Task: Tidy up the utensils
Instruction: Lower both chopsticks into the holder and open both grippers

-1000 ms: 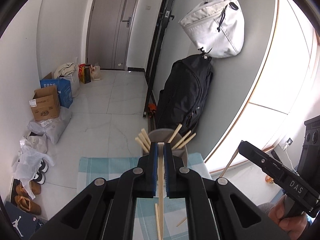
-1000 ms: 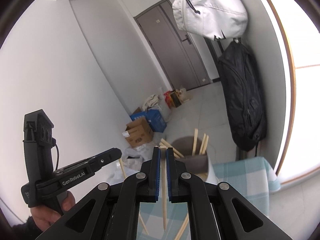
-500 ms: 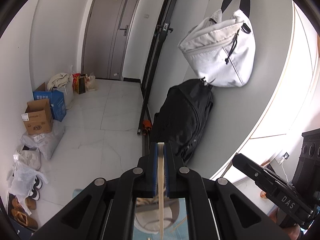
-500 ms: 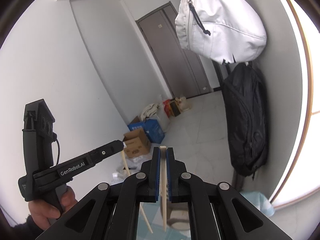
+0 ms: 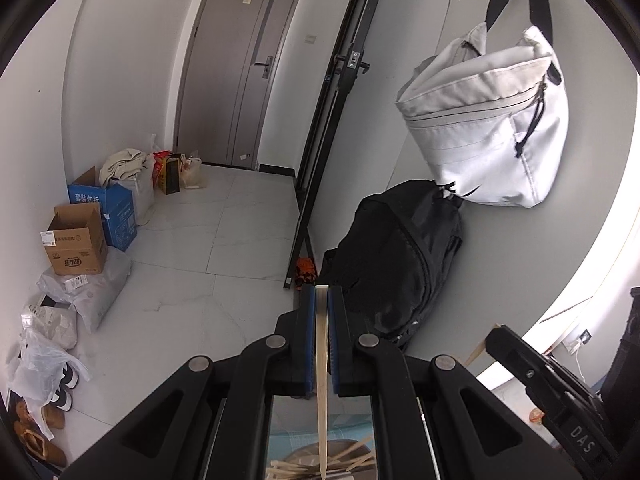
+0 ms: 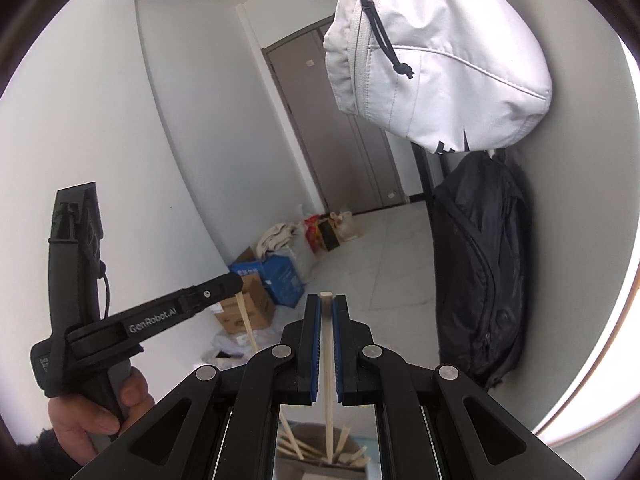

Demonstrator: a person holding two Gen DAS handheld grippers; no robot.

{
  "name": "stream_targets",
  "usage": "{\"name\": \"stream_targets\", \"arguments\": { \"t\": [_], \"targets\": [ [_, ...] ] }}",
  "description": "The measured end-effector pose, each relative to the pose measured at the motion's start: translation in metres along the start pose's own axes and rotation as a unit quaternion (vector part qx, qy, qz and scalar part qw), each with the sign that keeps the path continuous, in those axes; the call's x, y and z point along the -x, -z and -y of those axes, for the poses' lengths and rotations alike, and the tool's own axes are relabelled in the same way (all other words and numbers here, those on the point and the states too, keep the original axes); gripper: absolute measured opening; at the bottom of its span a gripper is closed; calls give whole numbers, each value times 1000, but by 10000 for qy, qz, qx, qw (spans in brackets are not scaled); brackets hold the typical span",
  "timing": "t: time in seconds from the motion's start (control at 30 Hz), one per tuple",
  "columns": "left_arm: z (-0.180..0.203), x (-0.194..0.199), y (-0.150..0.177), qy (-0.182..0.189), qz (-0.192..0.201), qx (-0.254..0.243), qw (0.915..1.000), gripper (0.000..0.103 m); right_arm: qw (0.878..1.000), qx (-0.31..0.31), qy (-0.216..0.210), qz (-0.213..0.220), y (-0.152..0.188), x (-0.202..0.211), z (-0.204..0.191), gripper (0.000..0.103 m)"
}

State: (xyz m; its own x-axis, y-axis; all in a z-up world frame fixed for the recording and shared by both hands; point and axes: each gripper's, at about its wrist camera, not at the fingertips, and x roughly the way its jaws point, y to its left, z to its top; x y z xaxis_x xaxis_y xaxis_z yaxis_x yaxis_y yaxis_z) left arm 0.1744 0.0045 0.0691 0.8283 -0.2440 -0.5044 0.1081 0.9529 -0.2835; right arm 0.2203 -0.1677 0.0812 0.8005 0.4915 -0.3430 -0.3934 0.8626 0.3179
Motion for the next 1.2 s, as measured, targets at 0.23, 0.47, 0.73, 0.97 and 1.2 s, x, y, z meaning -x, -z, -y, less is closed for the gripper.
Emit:
{"name": "stream_targets", "arguments": {
  "t": [0.23, 0.47, 0.73, 0.97, 1.2],
  "targets": [
    [-3, -12, 14, -21, 134, -119, 9998, 2, 9999, 114, -11, -39, 16, -15, -1, 5],
    [-2, -15, 29, 222, 54, -213, 9995, 2, 9990, 405, -28, -193, 37, -24, -7, 5],
    [-2, -7, 31, 564, -231, -358, 9975, 2, 9980, 354, -197, -486, 56, -30, -2, 5],
    [6, 4, 43, 821, -394, -705, 9933, 2, 9959, 393, -298, -765, 69, -31, -4, 5],
    [10, 11, 59, 993, -697, -933, 9882, 2, 9938, 402, -348, -980, 85, -28, -5, 5]
  ]
}}
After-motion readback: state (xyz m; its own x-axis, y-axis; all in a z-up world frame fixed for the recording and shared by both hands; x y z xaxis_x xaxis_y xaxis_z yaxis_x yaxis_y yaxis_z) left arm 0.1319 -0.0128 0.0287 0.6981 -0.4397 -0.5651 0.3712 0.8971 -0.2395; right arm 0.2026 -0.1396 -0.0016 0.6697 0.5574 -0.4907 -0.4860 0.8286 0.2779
